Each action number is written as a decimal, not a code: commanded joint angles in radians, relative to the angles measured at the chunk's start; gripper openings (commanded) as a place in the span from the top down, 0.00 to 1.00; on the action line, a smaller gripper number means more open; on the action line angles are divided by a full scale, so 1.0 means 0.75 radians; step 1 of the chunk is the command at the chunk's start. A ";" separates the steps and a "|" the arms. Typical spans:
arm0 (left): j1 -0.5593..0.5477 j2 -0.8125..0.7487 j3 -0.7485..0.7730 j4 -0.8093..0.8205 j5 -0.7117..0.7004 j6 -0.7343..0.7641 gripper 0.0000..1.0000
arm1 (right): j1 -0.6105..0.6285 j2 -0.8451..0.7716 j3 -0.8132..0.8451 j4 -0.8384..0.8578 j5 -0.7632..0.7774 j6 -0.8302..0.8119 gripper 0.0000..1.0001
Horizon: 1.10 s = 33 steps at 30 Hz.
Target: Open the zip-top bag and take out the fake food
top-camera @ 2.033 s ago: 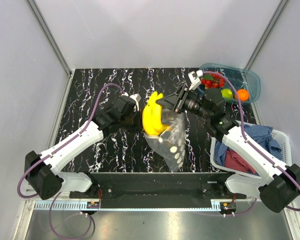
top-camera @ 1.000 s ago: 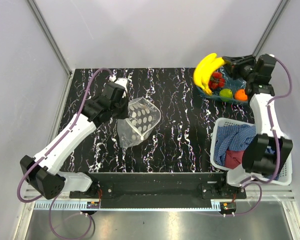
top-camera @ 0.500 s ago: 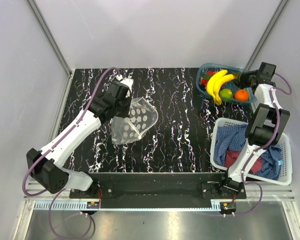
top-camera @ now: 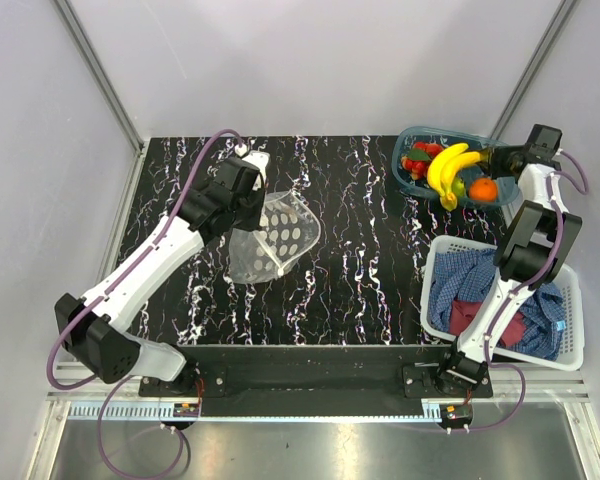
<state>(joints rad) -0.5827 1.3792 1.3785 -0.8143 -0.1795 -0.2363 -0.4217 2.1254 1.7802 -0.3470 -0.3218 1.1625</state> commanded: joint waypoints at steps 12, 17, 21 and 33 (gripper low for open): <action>0.012 0.026 0.105 0.012 0.035 -0.041 1.00 | -0.004 0.011 0.120 0.019 0.196 0.479 1.00; 0.018 0.035 0.109 0.008 0.033 -0.043 1.00 | -0.004 -0.017 0.114 -0.053 0.304 0.489 0.96; 0.022 0.051 0.134 0.008 0.041 -0.045 1.00 | 0.000 0.054 0.163 -0.061 0.347 0.479 0.85; 0.024 0.061 0.138 0.000 0.045 -0.092 1.00 | 0.018 0.126 0.392 -0.275 0.325 0.191 0.13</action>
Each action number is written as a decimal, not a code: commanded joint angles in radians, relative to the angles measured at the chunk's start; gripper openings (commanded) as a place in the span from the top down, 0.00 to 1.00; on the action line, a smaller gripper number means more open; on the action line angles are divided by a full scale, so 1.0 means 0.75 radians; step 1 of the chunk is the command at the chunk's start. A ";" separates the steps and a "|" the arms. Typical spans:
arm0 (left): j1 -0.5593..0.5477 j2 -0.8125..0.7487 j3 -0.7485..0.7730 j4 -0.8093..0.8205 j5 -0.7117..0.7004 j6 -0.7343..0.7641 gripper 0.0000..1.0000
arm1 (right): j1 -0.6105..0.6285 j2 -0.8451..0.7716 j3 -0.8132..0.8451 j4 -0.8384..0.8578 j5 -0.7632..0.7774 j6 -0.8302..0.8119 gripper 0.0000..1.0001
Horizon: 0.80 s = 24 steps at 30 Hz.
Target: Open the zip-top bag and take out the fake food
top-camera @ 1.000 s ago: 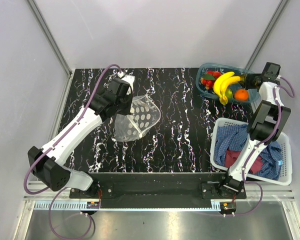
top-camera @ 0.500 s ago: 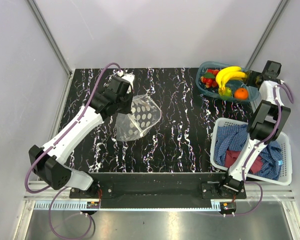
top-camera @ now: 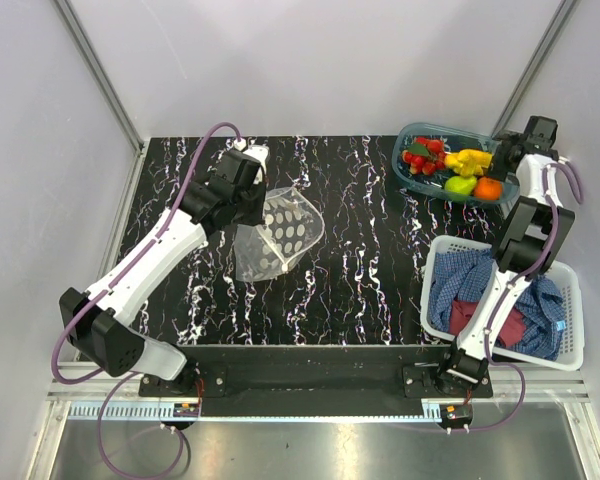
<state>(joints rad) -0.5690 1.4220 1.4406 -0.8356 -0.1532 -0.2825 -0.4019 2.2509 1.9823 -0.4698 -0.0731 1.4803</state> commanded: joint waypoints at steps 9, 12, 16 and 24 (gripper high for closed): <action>0.006 0.092 0.163 -0.001 -0.109 -0.075 1.00 | 0.231 -0.405 -0.100 -0.325 -0.050 -0.898 0.06; 0.006 0.153 0.192 0.002 -0.147 -0.063 1.00 | 0.431 -0.553 -0.254 -0.359 -0.054 -1.029 0.05; 0.006 0.264 0.273 -0.003 -0.205 -0.088 0.99 | 0.756 -0.747 -0.446 -0.398 -0.021 -1.115 0.03; 0.006 0.391 0.444 -0.029 -0.140 -0.118 0.12 | 0.896 -1.045 -0.737 -0.478 -0.135 -1.160 0.00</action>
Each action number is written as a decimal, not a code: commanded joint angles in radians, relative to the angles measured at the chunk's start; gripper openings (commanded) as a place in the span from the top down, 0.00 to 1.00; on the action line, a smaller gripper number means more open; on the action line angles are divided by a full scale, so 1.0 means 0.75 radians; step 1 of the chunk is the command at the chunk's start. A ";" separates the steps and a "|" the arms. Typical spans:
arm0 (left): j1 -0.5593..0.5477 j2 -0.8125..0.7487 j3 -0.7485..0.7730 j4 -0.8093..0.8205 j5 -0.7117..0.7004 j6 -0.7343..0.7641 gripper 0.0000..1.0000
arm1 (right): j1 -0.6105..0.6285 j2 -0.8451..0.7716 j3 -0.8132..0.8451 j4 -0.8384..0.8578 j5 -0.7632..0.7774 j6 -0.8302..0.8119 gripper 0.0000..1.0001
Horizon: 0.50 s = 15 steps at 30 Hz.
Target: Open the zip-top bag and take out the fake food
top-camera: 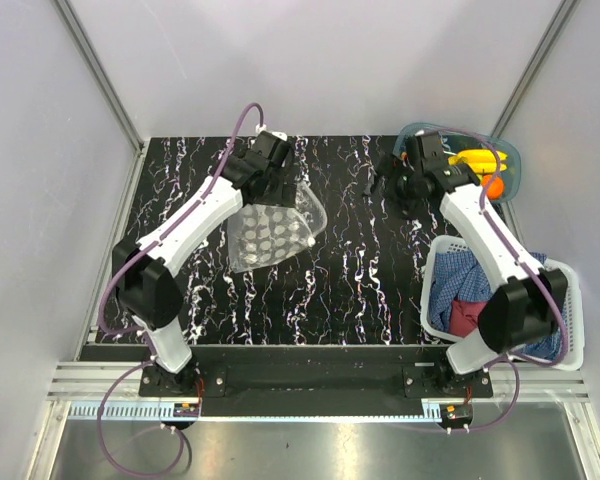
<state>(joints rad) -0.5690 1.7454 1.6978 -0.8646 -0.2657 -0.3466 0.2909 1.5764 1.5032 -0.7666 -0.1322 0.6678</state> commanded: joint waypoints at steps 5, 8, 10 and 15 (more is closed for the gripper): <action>0.006 -0.255 -0.062 0.062 0.297 -0.137 0.02 | -0.024 -0.359 -0.280 -0.050 -0.118 -0.148 0.00; 0.004 -0.461 -0.339 0.224 0.525 -0.231 0.02 | -0.024 -0.441 -0.362 0.001 -0.175 -0.158 0.00; 0.004 -0.652 -0.520 0.415 0.653 -0.331 0.02 | -0.024 -0.474 -0.433 0.046 -0.208 -0.152 0.00; 0.004 -1.072 -1.102 0.900 0.824 -0.562 0.01 | -0.022 -0.574 -0.605 0.206 -0.382 -0.124 0.00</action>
<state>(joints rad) -0.5682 1.1156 1.1179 -0.5564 0.1631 -0.5915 0.2695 1.2007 1.1389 -0.7456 -0.2855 0.5793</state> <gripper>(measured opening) 0.984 0.993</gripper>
